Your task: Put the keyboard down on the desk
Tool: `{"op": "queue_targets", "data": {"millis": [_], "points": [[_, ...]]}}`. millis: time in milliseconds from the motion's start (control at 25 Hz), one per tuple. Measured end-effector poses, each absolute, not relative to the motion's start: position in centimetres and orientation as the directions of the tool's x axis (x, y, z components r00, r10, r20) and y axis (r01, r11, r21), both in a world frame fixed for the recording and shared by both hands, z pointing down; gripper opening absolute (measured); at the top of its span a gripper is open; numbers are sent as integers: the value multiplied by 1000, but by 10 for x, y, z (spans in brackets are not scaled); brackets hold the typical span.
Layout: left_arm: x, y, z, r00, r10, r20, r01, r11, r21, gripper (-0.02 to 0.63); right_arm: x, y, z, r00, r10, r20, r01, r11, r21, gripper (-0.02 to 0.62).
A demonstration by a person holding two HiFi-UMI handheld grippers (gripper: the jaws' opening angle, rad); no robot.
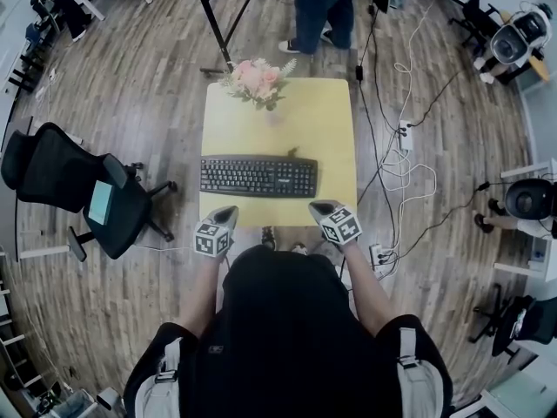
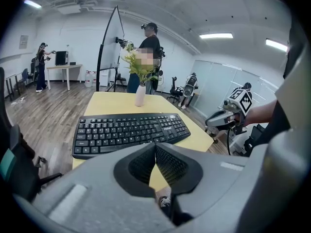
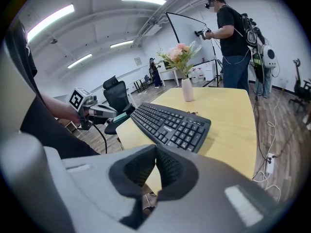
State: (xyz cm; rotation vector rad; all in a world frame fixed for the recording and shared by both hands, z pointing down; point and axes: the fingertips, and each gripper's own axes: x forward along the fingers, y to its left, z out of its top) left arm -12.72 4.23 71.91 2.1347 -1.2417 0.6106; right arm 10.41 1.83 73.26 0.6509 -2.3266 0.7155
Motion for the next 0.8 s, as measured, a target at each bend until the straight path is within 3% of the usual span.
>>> {"op": "queue_targets", "data": {"millis": [800], "points": [[-107,58,716,442,-625,644,-893,-374,249,12,130,24,731,-690,-250,680,-576,759,-305,2]]}}
